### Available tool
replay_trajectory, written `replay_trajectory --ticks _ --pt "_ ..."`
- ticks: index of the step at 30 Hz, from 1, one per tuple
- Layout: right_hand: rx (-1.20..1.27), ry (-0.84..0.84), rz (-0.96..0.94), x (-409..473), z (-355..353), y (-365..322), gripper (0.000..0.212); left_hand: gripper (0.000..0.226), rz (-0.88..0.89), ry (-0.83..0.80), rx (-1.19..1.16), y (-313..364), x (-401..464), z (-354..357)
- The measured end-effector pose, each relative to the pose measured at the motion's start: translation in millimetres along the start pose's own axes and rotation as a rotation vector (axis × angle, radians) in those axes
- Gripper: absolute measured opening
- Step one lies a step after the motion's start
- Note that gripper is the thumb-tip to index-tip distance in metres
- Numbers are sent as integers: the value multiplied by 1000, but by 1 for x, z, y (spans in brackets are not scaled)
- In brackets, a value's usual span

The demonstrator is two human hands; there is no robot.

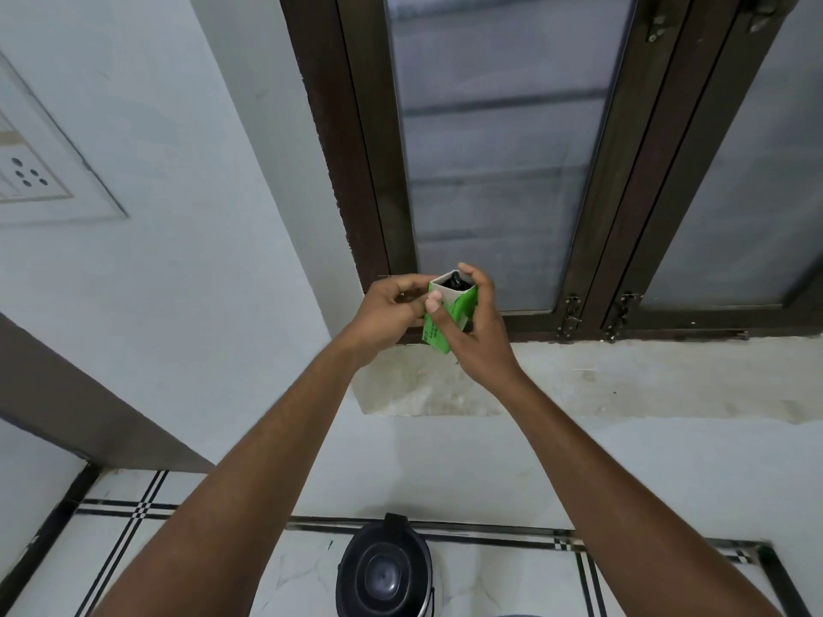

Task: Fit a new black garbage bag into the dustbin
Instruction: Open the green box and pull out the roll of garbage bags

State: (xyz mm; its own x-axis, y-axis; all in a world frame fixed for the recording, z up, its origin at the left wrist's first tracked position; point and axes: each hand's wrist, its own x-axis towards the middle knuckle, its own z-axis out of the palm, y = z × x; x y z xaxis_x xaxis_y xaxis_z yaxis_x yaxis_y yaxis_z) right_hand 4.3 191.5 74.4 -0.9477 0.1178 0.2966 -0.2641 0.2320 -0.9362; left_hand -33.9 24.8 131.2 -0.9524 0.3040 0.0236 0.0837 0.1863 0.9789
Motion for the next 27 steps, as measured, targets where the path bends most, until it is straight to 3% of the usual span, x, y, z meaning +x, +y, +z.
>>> replay_trajectory --ticks 3,5,8,10,12,16,19,23,27 --pt "12 13 22 2 -3 3 58 29 -68 9 52 5 4 -4" --pt "-6 3 24 4 -6 6 55 31 -44 141 85 7 7 -3" --pt "-85 -41 -29 6 -14 11 54 17 314 295 417 8 8 2" --pt "-176 -97 -31 6 -18 10 53 18 555 185 745 14 7 2" --pt "-288 -157 -31 7 -20 8 55 21 643 57 988 23 9 0" --pt "-430 -273 -47 9 -30 7 65 22 557 -165 1196 25 16 -3" --pt "-509 -327 -57 11 -36 5 75 25 455 -216 1300 28 18 -4" --pt "-499 -343 -44 12 -38 5 68 19 414 -231 1228 19 26 -3" --pt "-565 -310 -8 19 -38 17 61 8 354 7 727 3 23 -6"
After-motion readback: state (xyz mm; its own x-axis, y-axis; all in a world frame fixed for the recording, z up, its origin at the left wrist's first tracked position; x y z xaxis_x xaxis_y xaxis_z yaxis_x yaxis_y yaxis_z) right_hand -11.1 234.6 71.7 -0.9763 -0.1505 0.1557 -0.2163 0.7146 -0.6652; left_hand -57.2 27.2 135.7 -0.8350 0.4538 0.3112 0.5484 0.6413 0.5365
